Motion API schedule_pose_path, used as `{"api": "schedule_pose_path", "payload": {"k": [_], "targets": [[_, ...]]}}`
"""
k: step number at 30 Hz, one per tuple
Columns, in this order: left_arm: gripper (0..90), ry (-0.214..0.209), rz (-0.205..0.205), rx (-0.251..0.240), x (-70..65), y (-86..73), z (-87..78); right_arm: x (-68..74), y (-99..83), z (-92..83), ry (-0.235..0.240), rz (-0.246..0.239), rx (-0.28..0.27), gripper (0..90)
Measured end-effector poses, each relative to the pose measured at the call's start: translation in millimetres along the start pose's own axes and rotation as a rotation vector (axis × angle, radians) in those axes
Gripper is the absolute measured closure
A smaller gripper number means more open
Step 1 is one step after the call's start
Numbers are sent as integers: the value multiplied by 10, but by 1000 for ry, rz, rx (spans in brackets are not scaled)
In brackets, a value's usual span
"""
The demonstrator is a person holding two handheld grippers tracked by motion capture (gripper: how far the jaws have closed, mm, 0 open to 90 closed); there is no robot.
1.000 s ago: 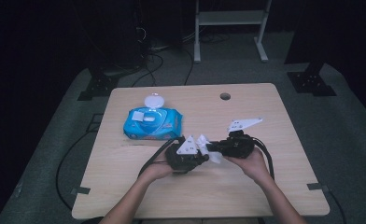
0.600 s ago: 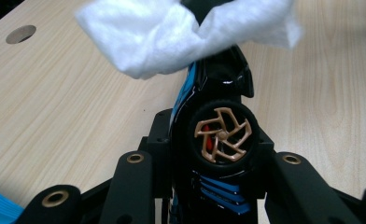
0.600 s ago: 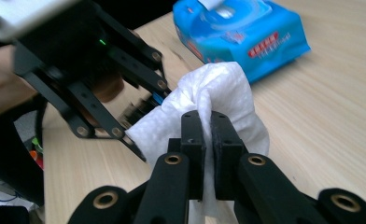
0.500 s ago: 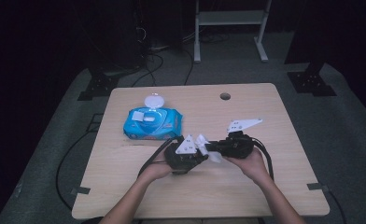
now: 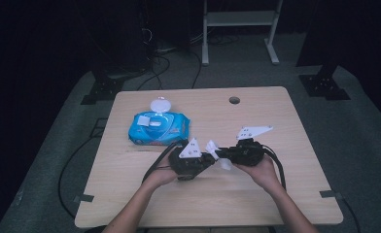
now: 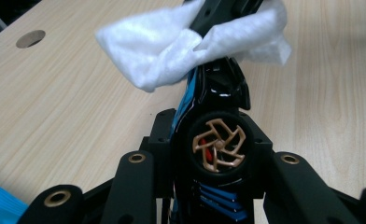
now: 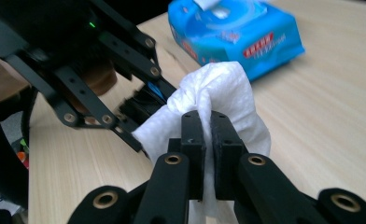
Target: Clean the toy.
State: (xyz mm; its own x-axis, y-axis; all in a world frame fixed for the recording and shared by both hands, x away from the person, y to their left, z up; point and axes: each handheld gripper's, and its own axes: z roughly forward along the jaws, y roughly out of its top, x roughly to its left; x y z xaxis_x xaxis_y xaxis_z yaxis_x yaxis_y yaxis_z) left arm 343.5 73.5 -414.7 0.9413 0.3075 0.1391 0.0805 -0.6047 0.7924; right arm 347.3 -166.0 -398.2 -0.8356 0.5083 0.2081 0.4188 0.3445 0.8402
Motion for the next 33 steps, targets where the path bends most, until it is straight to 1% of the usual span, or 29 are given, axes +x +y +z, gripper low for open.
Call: {"api": "schedule_pose_path", "payload": {"k": [1, 2, 3, 4, 6, 9, 10, 11, 12, 14, 15, 16, 20, 21, 22, 23, 24, 25, 26, 28, 29, 30, 31, 32, 33], "targets": [[645, 0, 0, 0, 0, 0, 0, 7, 21, -14, 15, -3, -15, 849], [645, 1, -15, -14, 15, -8, -20, 7, 35, -31, 43, 9, -36, 849], [646, 1, -15, -14, 15, -8, -20, 6, 39, -38, 56, 16, -50, 849], [646, 5, -21, -17, 21, -12, -26, 1, 36, -38, 55, 14, -46, 849], [645, 5, -21, -16, 22, -14, -27, -8, 27, -34, 52, 13, -40, 849], [646, 4, -20, -16, 28, -15, -36, -100, -66, -15, 43, 49, -26, 849], [646, 3, -20, -16, 29, -15, -37, -134, -107, -2, 36, 62, -11, 849], [646, 2, -20, -16, 29, -15, -36, -152, -132, 8, 43, 75, -7, 849], [646, 5, -13, -12, 21, -11, -28, -154, -152, 36, 43, 75, 1, 849], [646, 5, -5, -8, 13, -7, -24, -139, -142, 37, 43, 71, 1, 849], [646, 4, -5, -8, 9, -5, -23, -116, -114, 27, 55, 66, -13, 849], [646, 2, -7, -11, 9, -5, -23, -79, -67, -5, 78, 59, -42, 849], [646, 0, -18, -20, 27, -12, -36, -80, -54, -23, 92, 60, -57, 849], [646, 1, -16, -18, 28, -14, -38, -100, -77, -13, 93, 73, -54, 849], [646, 3, -14, -17, 26, -17, -38, -140, -126, 11, 91, 91, -37, 849], [646, 3, -14, -17, 26, -17, -38, -140, -126, 11, 91, 91, -37, 849], [646, 5, -17, -18, 23, -19, -44, -204, -198, 44, 85, 112, -5, 849], [646, 5, -17, -18, 23, -19, -44, -204, -198, 44, 85, 112, -5, 849], [646, 4, -18, -19, 32, -22, -48, -253, -267, 78, 100, 158, 13, 849], [646, 3, -22, -23, 37, -23, -44, -280, -330, 145, 113, 177, 47, 849], [646, 3, -22, -23, 37, -23, -44, -280, -330, 145, 113, 177, 47, 849], [646, 3, -25, -25, 38, -24, -40, -284, -366, 231, 140, 198, 70, 849], [646, 3, -25, -25, 38, -24, -40, -284, -366, 231, 140, 198, 70, 849], [646, 6, -24, -25, 36, -22, -40, -268, -369, 279, 156, 202, 79, 849], [646, 8, -28, -32, 42, -24, -45, -267, -365, 285, 159, 207, 77, 849]]}}
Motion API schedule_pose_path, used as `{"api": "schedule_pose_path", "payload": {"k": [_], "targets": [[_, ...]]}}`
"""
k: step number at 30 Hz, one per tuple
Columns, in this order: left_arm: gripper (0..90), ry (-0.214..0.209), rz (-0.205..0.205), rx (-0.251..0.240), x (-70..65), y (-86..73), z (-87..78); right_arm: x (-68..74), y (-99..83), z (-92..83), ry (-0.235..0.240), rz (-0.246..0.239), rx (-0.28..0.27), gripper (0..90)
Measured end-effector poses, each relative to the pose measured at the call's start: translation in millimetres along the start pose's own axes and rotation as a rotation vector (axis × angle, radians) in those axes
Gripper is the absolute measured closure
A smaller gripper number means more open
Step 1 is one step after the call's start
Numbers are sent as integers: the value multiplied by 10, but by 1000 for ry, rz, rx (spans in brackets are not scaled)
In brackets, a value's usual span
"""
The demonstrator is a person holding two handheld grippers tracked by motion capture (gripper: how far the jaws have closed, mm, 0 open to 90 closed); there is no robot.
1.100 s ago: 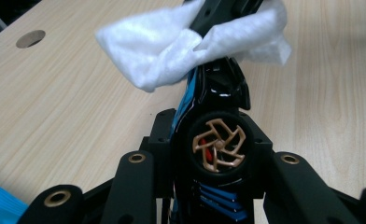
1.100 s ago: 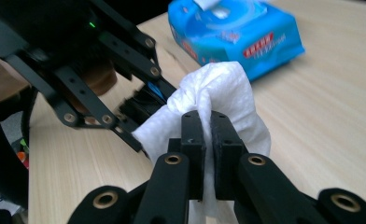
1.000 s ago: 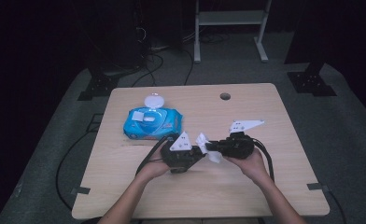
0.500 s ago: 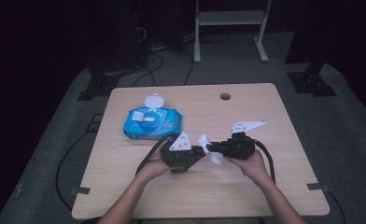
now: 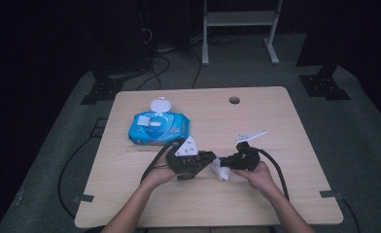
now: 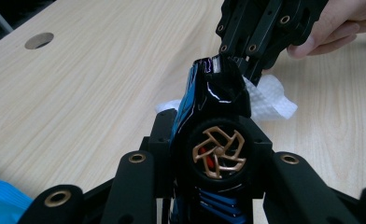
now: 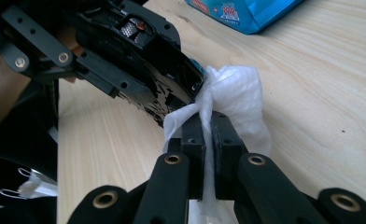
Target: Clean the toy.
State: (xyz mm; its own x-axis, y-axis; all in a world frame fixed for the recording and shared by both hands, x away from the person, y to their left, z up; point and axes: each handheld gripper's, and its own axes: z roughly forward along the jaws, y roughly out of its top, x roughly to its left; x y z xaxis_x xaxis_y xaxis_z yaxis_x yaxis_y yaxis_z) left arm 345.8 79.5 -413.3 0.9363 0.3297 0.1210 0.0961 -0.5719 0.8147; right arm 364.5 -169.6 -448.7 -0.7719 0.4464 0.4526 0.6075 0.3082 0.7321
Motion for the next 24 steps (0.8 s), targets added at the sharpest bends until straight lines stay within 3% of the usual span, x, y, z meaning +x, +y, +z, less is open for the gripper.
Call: {"api": "schedule_pose_path", "payload": {"k": [4, 11, 20, 24], "targets": [[651, 2, -4, -39, 0, 42, -15, -10, 46, -101, 41, 29, -39, 851], [658, 0, -6, -101, -21, 108, -29, 47, 129, -284, 71, 10, -102, 851], [658, -16, -28, -151, 3, 72, -51, 156, 202, -340, 60, -32, -126, 852], [655, -24, -67, -186, 26, -2, -100, 197, 255, -316, 51, -58, -108, 851]]}}
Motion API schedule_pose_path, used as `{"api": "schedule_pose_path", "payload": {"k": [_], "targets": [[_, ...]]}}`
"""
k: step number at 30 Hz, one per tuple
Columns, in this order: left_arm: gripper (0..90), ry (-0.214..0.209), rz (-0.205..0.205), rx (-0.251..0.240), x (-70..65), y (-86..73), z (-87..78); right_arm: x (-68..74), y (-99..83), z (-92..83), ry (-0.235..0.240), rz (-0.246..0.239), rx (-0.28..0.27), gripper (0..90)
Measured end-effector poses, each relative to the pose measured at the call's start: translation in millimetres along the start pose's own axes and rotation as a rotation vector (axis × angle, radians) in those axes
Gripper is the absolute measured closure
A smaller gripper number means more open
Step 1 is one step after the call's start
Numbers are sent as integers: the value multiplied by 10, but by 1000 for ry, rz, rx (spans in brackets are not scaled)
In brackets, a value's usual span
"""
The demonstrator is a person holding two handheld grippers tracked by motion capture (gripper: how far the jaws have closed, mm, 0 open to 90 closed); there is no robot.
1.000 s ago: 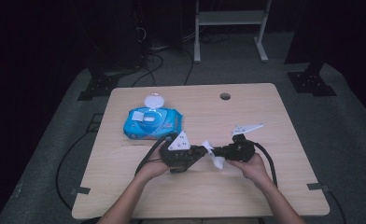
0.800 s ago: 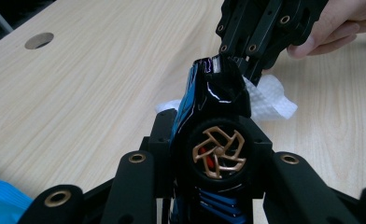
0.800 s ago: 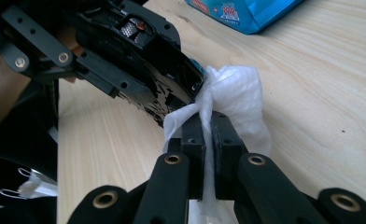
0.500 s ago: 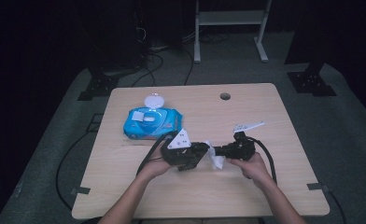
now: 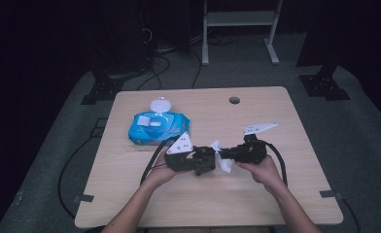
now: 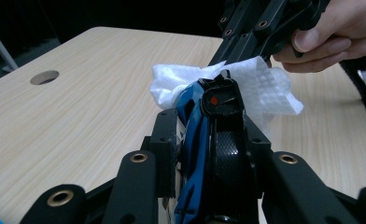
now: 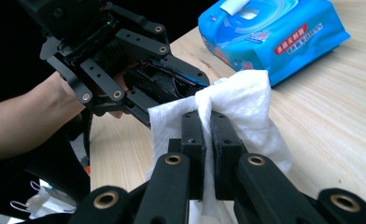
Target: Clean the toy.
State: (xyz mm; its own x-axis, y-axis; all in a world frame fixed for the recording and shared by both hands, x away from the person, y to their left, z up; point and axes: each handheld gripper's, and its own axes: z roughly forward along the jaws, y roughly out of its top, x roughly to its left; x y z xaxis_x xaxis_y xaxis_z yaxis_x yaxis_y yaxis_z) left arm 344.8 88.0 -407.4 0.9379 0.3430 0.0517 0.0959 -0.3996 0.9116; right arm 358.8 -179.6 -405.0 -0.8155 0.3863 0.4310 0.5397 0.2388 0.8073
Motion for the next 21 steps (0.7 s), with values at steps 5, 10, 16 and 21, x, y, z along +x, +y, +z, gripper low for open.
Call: {"api": "schedule_pose_path", "payload": {"k": [5, 10, 16, 21], "targets": [[645, -3, -50, -18, 56, -111, -187, 76, 115, 154, 24, -46, 21, 852], [648, 4, -63, -5, 82, -171, -311, 201, 241, 340, 19, -100, 64, 852], [647, 6, -111, -15, 129, -319, -501, 267, 286, 536, 32, -119, 81, 851], [649, 32, -120, 35, 144, -472, -553, 255, 279, 718, 28, -127, 106, 852]]}}
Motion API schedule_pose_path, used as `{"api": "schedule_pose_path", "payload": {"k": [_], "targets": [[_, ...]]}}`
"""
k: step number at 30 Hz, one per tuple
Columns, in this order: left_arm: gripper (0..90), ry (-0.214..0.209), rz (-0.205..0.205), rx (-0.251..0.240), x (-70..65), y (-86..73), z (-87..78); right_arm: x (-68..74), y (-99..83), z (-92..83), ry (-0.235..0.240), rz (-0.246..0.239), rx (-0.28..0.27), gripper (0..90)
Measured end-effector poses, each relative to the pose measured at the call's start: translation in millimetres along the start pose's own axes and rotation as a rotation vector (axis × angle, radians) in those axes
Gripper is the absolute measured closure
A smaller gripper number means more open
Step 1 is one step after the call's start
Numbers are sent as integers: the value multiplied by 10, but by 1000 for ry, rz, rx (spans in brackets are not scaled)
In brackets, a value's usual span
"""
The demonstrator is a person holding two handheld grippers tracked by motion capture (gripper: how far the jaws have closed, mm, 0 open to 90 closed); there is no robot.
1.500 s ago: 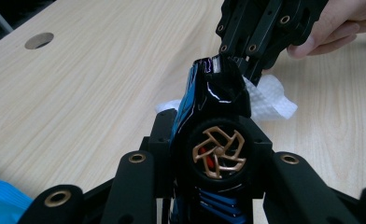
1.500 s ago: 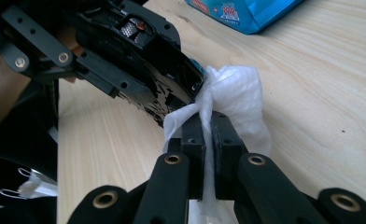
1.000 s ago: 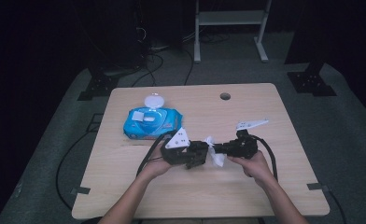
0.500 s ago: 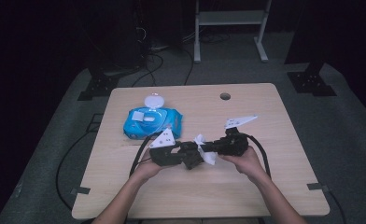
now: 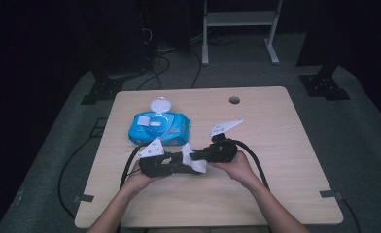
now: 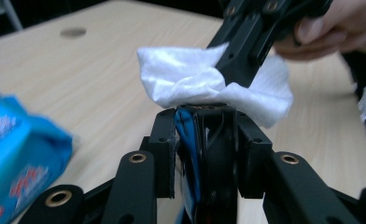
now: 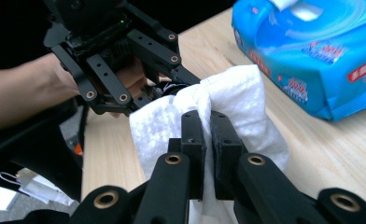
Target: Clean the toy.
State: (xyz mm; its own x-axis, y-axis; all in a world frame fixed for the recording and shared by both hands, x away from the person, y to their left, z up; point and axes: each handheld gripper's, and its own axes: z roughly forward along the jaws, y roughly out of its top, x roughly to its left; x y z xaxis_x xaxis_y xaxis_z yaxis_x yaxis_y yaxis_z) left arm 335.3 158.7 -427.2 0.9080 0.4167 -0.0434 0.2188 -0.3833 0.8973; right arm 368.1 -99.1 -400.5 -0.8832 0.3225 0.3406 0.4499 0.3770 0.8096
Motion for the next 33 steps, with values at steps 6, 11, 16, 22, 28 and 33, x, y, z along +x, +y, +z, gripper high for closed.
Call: {"api": "schedule_pose_path", "payload": {"k": [6, 11, 16, 22, 28, 33], "targets": [[652, 15, -1, 122, 62, -263, 191, -102, -82, 218, -73, -3, 102, 851], [654, 25, 30, 131, 29, -248, 206, -129, -95, 175, -114, -25, 124, 851], [669, 24, 40, 151, 26, -255, 224, -147, -123, 19, -218, -49, 131, 850], [573, 32, 64, 169, 4, -151, 329, -73, -123, 67, -232, -75, 135, 850], [619, 54, 87, 197, 13, -87, 419, -14, -118, 156, -189, -99, 130, 850], [643, 44, 89, 205, 27, -99, 378, -155, -155, -83, -302, -79, 124, 850]]}}
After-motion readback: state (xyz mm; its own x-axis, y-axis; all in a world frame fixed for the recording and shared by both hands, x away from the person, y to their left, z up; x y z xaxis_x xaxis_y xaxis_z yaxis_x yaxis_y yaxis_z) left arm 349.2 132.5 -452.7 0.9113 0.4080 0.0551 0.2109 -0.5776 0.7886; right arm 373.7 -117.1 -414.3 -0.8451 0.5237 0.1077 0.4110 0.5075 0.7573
